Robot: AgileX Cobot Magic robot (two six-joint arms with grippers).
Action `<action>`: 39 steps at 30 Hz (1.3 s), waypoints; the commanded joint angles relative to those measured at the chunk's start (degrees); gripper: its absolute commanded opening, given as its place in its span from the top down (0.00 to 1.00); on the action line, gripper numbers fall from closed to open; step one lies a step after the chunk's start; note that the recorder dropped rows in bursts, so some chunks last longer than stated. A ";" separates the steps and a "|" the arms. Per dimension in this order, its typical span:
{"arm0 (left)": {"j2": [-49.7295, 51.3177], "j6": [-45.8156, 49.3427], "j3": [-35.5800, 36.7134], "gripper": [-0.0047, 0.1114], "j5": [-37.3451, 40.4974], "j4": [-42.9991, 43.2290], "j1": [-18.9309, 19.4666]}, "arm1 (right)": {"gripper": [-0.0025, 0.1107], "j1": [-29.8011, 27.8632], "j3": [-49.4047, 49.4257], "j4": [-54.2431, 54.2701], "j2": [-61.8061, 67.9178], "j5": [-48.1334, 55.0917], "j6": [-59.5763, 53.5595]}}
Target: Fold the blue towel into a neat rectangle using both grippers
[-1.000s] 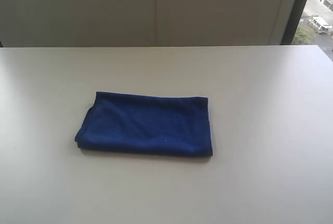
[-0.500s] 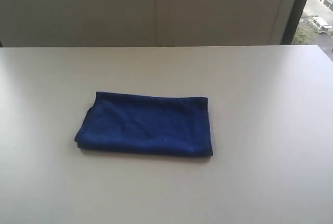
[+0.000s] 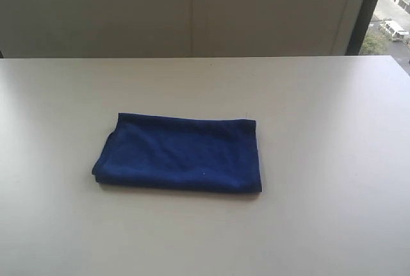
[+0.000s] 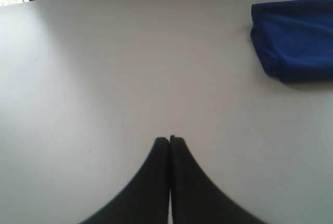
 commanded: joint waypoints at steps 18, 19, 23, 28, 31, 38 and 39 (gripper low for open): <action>-0.25 -0.07 0.16 0.96 0.74 -0.52 0.19 | 0.98 0.18 0.38 0.04 -0.39 -0.32 -0.47; -0.25 -0.24 0.16 0.96 1.76 -0.52 0.19 | 0.98 0.18 0.38 0.04 -0.39 -0.32 -0.47; -0.25 -3.63 0.16 0.96 1.89 -0.63 0.19 | 0.98 0.18 0.38 0.04 -0.39 -0.32 -0.47; -0.25 -10.59 0.16 0.96 1.89 -0.63 0.19 | 0.98 0.18 0.38 0.04 -0.39 -0.32 -0.47; -0.25 -10.58 0.16 0.96 1.77 -0.63 0.19 | 0.98 0.18 0.38 0.04 -0.39 -0.32 -0.47; -0.25 -10.58 0.16 0.96 1.67 -0.63 0.19 | 0.98 0.18 0.38 0.04 -0.39 -0.32 -0.47; -0.25 -10.58 0.16 0.96 1.67 -0.63 0.19 | 0.98 0.18 0.38 0.04 -0.39 -0.32 -0.47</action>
